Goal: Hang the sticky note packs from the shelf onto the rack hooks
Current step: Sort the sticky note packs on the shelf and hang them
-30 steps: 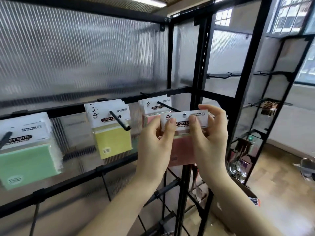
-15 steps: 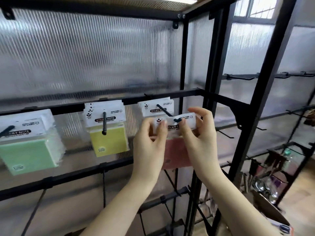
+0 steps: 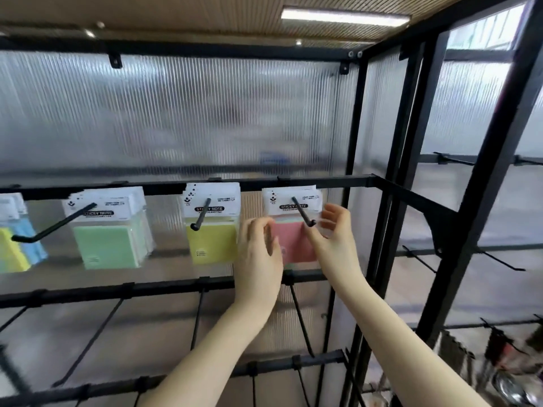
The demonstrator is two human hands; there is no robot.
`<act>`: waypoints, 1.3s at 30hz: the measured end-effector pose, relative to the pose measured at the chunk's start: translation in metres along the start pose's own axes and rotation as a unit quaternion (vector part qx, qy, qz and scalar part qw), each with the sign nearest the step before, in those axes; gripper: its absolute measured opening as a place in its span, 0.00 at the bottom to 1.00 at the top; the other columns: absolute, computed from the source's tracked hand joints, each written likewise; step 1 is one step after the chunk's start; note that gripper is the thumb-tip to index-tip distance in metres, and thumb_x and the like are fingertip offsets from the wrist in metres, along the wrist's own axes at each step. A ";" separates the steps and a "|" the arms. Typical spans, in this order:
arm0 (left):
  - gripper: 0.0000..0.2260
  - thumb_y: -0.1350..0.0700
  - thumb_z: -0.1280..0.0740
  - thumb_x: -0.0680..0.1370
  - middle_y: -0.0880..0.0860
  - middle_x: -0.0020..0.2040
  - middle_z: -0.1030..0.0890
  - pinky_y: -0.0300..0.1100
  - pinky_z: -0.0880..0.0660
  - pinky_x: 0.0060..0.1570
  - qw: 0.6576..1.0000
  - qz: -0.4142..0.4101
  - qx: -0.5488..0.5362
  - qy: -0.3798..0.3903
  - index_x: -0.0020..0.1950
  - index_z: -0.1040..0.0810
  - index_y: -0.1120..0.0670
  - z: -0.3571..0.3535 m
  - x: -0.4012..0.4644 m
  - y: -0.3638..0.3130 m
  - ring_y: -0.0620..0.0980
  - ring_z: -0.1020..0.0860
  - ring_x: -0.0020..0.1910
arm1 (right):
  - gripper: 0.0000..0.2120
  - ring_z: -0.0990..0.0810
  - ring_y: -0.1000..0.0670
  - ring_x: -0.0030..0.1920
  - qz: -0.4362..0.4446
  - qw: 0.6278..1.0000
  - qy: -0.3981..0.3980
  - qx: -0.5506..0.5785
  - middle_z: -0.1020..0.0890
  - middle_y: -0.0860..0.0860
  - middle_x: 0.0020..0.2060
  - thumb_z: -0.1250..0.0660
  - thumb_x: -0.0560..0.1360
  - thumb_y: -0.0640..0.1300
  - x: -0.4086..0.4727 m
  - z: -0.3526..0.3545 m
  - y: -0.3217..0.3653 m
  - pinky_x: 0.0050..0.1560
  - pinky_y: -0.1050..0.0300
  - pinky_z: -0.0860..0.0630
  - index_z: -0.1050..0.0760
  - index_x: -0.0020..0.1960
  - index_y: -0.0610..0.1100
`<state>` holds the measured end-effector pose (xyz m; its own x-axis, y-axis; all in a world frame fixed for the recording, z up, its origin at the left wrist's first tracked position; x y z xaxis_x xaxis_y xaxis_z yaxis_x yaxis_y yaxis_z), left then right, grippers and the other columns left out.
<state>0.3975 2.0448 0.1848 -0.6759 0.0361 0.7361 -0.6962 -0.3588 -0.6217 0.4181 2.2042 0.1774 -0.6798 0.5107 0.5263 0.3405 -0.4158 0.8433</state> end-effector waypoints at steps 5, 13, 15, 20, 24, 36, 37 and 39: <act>0.20 0.67 0.33 0.75 0.57 0.63 0.28 0.37 0.34 0.66 0.996 -0.035 0.073 0.038 0.66 0.29 0.62 -0.013 -0.003 -0.004 0.52 0.29 0.61 | 0.15 0.27 0.67 0.48 -0.022 0.999 0.042 0.007 0.28 0.63 0.49 0.33 0.77 0.43 0.016 -0.013 -0.010 0.40 0.78 0.30 0.35 0.60 0.50; 0.25 0.59 0.37 0.79 0.53 0.75 0.41 0.18 0.57 0.56 0.983 -0.030 0.139 0.118 0.74 0.40 0.60 -0.032 -0.001 0.005 0.43 0.39 0.65 | 0.10 0.24 0.51 0.49 -0.071 0.995 0.060 -0.025 0.25 0.51 0.49 0.35 0.78 0.46 0.036 -0.024 -0.026 0.45 0.59 0.25 0.32 0.57 0.45; 0.25 0.59 0.38 0.80 0.52 0.76 0.44 0.21 0.55 0.57 0.980 -0.011 0.142 0.137 0.75 0.42 0.60 -0.036 -0.001 0.011 0.42 0.40 0.67 | 0.13 0.25 0.54 0.47 -0.082 0.993 0.071 -0.041 0.25 0.52 0.48 0.34 0.78 0.46 0.035 -0.027 -0.032 0.38 0.67 0.30 0.32 0.59 0.42; 0.24 0.58 0.41 0.81 0.54 0.74 0.39 0.40 0.42 0.69 0.969 0.054 0.153 0.188 0.75 0.42 0.59 -0.036 -0.008 0.028 0.52 0.38 0.72 | 0.14 0.23 0.48 0.46 -0.157 0.978 0.102 -0.090 0.24 0.44 0.50 0.32 0.76 0.43 0.019 -0.028 -0.059 0.33 0.64 0.32 0.31 0.56 0.37; 0.16 0.60 0.39 0.79 0.53 0.65 0.26 0.42 0.34 0.64 0.966 0.059 0.128 0.217 0.68 0.29 0.57 -0.029 -0.019 0.036 0.51 0.29 0.64 | 0.08 0.32 0.50 0.31 -0.210 0.951 0.178 -0.140 0.30 0.47 0.31 0.37 0.76 0.41 -0.004 -0.034 -0.076 0.35 0.59 0.33 0.29 0.39 0.40; 0.11 0.50 0.40 0.80 0.43 0.58 0.20 0.48 0.25 0.57 0.918 0.080 0.162 0.352 0.60 0.24 0.42 0.065 -0.062 0.092 0.44 0.23 0.56 | 0.08 0.21 0.45 0.48 -0.065 0.916 0.272 -0.288 0.19 0.47 0.45 0.39 0.78 0.45 -0.074 -0.095 -0.027 0.47 0.53 0.26 0.23 0.50 0.43; 0.11 0.50 0.40 0.80 0.42 0.59 0.21 0.47 0.25 0.57 0.920 0.077 0.178 0.342 0.60 0.24 0.42 0.083 -0.063 0.098 0.43 0.23 0.57 | 0.10 0.20 0.44 0.49 -0.058 0.914 0.275 -0.292 0.18 0.46 0.47 0.39 0.78 0.46 -0.081 -0.106 -0.020 0.49 0.52 0.25 0.22 0.52 0.43; 0.11 0.50 0.40 0.80 0.41 0.59 0.21 0.44 0.25 0.57 0.921 0.077 0.211 0.318 0.61 0.24 0.42 0.123 -0.066 0.111 0.42 0.23 0.57 | 0.11 0.20 0.43 0.51 -0.043 0.911 0.286 -0.294 0.18 0.46 0.50 0.40 0.79 0.47 -0.097 -0.132 -0.005 0.52 0.50 0.23 0.22 0.55 0.43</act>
<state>0.3947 1.8877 0.1006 -0.8568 0.4458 0.2592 -0.5156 -0.7305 -0.4478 0.3969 2.0572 0.1074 -0.9722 0.1548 0.1758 -0.0229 -0.8096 0.5865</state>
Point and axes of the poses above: each hand's wrist, its own x-axis towards the middle knuckle, its own z-axis out of the back of the hand, y = z × x, the point moved 7 cm from there along x, towards the middle knuckle
